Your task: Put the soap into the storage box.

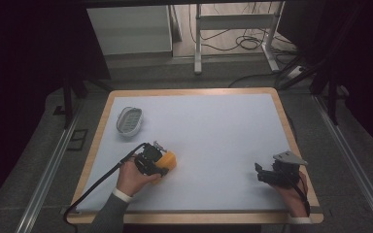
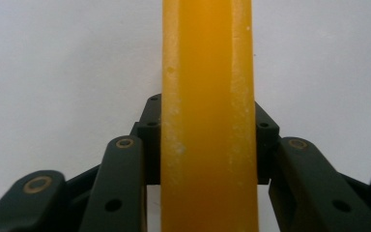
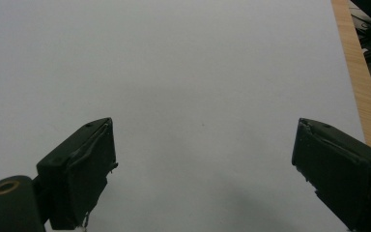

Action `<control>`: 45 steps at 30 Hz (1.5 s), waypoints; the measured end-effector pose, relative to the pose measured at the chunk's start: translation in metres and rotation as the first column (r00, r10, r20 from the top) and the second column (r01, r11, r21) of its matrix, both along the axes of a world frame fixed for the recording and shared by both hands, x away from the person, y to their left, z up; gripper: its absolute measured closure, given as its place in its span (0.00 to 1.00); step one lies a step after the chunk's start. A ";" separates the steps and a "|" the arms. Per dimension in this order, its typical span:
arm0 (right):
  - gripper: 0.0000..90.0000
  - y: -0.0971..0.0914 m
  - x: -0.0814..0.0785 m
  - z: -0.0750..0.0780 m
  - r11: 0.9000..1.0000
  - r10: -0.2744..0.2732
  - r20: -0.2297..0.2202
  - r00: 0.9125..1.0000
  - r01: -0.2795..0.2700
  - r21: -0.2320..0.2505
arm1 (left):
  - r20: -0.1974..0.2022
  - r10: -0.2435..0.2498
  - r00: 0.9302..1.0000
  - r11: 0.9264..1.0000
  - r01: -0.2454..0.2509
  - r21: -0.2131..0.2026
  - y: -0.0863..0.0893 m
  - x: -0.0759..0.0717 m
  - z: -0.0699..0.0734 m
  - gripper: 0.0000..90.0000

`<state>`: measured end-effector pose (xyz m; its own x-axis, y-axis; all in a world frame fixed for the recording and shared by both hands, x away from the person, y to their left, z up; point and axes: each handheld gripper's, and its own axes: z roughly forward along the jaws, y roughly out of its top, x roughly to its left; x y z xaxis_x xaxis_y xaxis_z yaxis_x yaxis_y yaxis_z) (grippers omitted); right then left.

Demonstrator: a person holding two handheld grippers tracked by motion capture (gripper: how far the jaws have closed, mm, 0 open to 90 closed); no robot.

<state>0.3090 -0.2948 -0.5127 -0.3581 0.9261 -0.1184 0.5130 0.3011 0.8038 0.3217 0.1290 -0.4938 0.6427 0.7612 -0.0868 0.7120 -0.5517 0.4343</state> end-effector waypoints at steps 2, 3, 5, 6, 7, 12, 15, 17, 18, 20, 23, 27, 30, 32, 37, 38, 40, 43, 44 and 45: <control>0.09 0.000 0.000 0.000 1.000 -0.001 0.000 1.000 0.001 0.000 | 0.000 -0.001 1.000 1.000 0.001 -0.001 0.000 0.000 0.000 0.67; 0.09 0.000 0.000 -0.001 1.000 -0.003 -0.003 1.000 0.003 -0.007 | 0.003 -0.001 1.000 1.000 0.001 0.000 0.000 0.000 0.000 0.67; 0.09 0.000 0.000 -0.001 1.000 -0.003 -0.003 1.000 0.003 -0.007 | 0.004 -0.003 1.000 1.000 0.003 0.002 0.001 0.000 0.001 0.68; 0.09 0.000 0.000 -0.001 1.000 -0.003 -0.003 1.000 0.003 -0.007 | 0.004 -0.003 1.000 1.000 0.003 0.002 0.001 0.000 0.001 0.68; 0.09 0.000 0.000 0.000 1.000 -0.003 -0.003 1.000 0.003 -0.005 | 0.003 -0.003 1.000 1.000 0.003 0.002 0.002 0.000 0.002 0.68; 0.09 -0.001 0.000 0.000 1.000 -0.007 0.003 1.000 0.007 -0.001 | 0.000 0.000 1.000 1.000 0.000 -0.004 0.009 0.001 0.008 0.68; 0.09 -0.001 0.000 0.000 1.000 -0.009 0.008 1.000 0.009 0.001 | 0.008 0.004 1.000 1.000 -0.004 -0.006 0.012 0.001 0.011 0.68; 0.09 -0.001 -0.001 0.001 1.000 -0.009 0.013 1.000 0.009 0.004 | 0.011 0.009 1.000 1.000 -0.008 -0.019 0.017 0.001 0.015 0.68; 0.09 -0.001 -0.001 0.001 1.000 -0.008 0.013 1.000 0.008 0.003 | 0.013 0.008 1.000 1.000 -0.008 -0.023 0.018 0.002 0.017 0.68; 0.09 -0.001 -0.001 0.001 1.000 -0.007 0.013 1.000 0.007 0.003 | 0.014 0.013 1.000 0.999 -0.012 -0.033 0.022 0.003 0.020 0.68; 0.09 -0.001 0.000 0.001 1.000 -0.011 0.012 1.000 0.011 0.004 | 0.015 0.028 1.000 0.999 -0.027 -0.031 0.027 0.005 0.023 0.68; 0.09 -0.002 -0.001 0.002 1.000 -0.017 0.011 1.000 0.017 0.005 | 0.020 0.040 0.999 0.998 -0.039 -0.039 0.034 0.007 0.027 0.68; 0.09 -0.001 -0.001 0.002 1.000 -0.015 0.013 1.000 0.015 0.004 | 0.020 0.043 0.999 0.998 -0.042 -0.049 0.038 0.009 0.031 0.68; 0.09 -0.001 -0.001 0.002 1.000 -0.014 0.012 1.000 0.014 0.004 | 0.021 0.047 0.999 0.998 -0.046 -0.052 0.039 0.009 0.031 0.68; 0.09 -0.001 -0.001 0.002 1.000 -0.017 0.013 1.000 0.017 0.006 | 0.028 0.061 0.998 0.997 -0.060 -0.052 0.045 0.014 0.036 0.68; 0.09 -0.002 -0.001 0.002 1.000 -0.017 0.013 1.000 0.017 0.006 | 0.032 0.065 0.997 0.996 -0.063 -0.056 0.046 0.015 0.037 0.68; 0.09 -0.002 -0.001 0.002 1.000 -0.017 0.013 1.000 0.017 0.006 | 0.039 0.066 0.997 0.996 -0.064 -0.061 0.046 0.015 0.038 0.68; 0.09 -0.001 -0.001 0.002 1.000 -0.015 0.014 1.000 0.015 0.004 | 0.062 0.072 0.995 0.996 -0.069 -0.051 0.047 0.017 0.043 0.68; 0.09 -0.001 -0.001 0.002 1.000 -0.015 0.014 1.000 0.015 0.004 | 0.062 0.072 0.995 0.996 -0.069 -0.051 0.047 0.017 0.043 0.68; 0.09 -0.002 -0.001 0.002 1.000 -0.019 0.019 1.000 0.019 0.002 | 0.063 0.073 0.995 0.996 -0.069 -0.055 0.047 0.018 0.045 0.68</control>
<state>0.3082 -0.2965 -0.5108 -0.3383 0.9329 -0.1230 0.5027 0.2897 0.8144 0.3397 0.1762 -0.4492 0.5929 0.8004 -0.0882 0.7181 -0.4759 0.5078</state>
